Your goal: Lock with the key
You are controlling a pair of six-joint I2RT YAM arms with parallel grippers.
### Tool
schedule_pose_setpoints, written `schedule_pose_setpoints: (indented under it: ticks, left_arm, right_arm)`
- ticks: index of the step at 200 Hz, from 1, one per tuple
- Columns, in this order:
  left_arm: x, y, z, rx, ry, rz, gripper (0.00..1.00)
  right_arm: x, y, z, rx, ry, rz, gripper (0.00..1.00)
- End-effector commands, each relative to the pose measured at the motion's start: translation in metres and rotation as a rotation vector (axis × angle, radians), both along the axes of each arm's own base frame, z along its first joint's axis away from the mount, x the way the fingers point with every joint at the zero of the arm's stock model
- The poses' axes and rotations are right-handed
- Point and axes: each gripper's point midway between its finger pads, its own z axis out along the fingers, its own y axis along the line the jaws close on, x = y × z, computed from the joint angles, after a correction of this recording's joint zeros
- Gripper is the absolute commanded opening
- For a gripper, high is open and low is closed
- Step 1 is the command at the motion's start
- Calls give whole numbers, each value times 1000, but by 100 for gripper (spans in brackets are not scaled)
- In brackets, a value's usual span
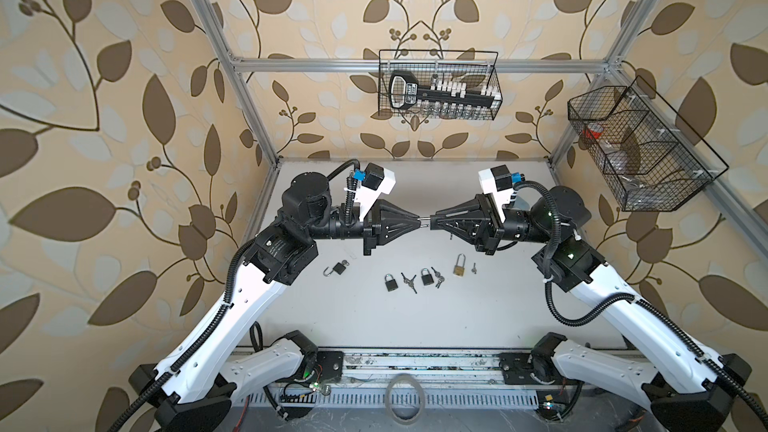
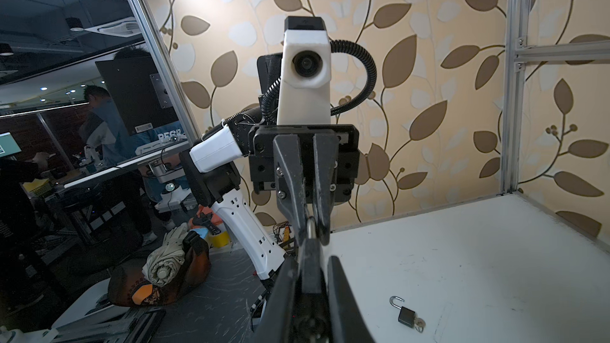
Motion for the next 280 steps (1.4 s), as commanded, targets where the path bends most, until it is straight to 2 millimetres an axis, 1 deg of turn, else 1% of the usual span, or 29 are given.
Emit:
schedule_pose_setpoints:
  ticks: [1,19,51,62,86,111,129,144,147,156,173,196,210,227,228,234,240,244,248,254,263,271,280]
  left_arm:
    - [-6,4,20,-43,-74,-7,9]
    - [-5,4,19,-40,-71,-6,4]
    - [-5,4,17,-33,-69,-7,3]
    - [-5,4,16,-32,-68,-7,0]
    - [-6,4,19,-40,-69,-12,0]
    - [-8,2,22,-52,-66,-35,0]
    - [-10,-3,21,-53,-60,-63,0]
    - [-15,-13,20,-54,-52,-104,0]
    - [-15,-16,19,-52,-50,-109,0]
    - [-19,-23,16,-45,-52,-129,0]
    - [-23,-31,12,-29,-52,-144,0]
    - [-23,-24,13,-27,-77,-97,0]
    - [-21,-17,13,-21,-93,-34,0]
    - [-21,-10,15,-17,-112,3,0]
    - [-21,-10,15,-16,-111,5,2]
    - [-21,-9,15,-13,-112,7,22]
    - [-22,-9,16,-13,-114,5,41]
    - [-23,-8,17,-16,-115,5,50]
    - [-24,-8,18,-20,-116,3,56]
    - [-24,-8,18,-23,-116,0,60]
    - [-25,-8,20,-26,-118,-3,60]
    - [-24,-8,20,-28,-121,0,59]
    - [-24,-8,20,-29,-123,4,55]
  right_arm:
    - [0,0,8,18,-5,-6,0]
    - [2,0,10,26,-8,-16,0]
    - [2,-2,15,38,-17,-31,0]
    - [2,-1,14,37,-12,-26,0]
    - [1,0,15,38,-11,-14,0]
    - [1,5,11,31,-1,-9,0]
    - [2,12,7,25,10,-3,0]
    - [3,25,1,15,14,6,0]
    - [-2,31,0,11,15,23,0]
    - [-7,40,-2,8,12,42,0]
    - [-11,49,-2,10,5,58,0]
    - [-10,42,0,16,-14,15,0]
    - [-10,33,2,16,-29,-16,0]
    - [-10,21,6,32,-54,-44,0]
    - [-10,20,7,33,-56,-46,0]
    - [-12,17,10,39,-62,-53,0]
    - [-13,15,10,40,-67,-56,0]
    - [-13,14,10,37,-70,-56,0]
    - [-14,14,11,34,-74,-55,0]
    - [-15,13,10,29,-77,-53,0]
    - [-16,13,10,25,-79,-52,0]
    - [-17,12,10,23,-84,-52,0]
    - [-18,12,9,22,-85,-50,0]
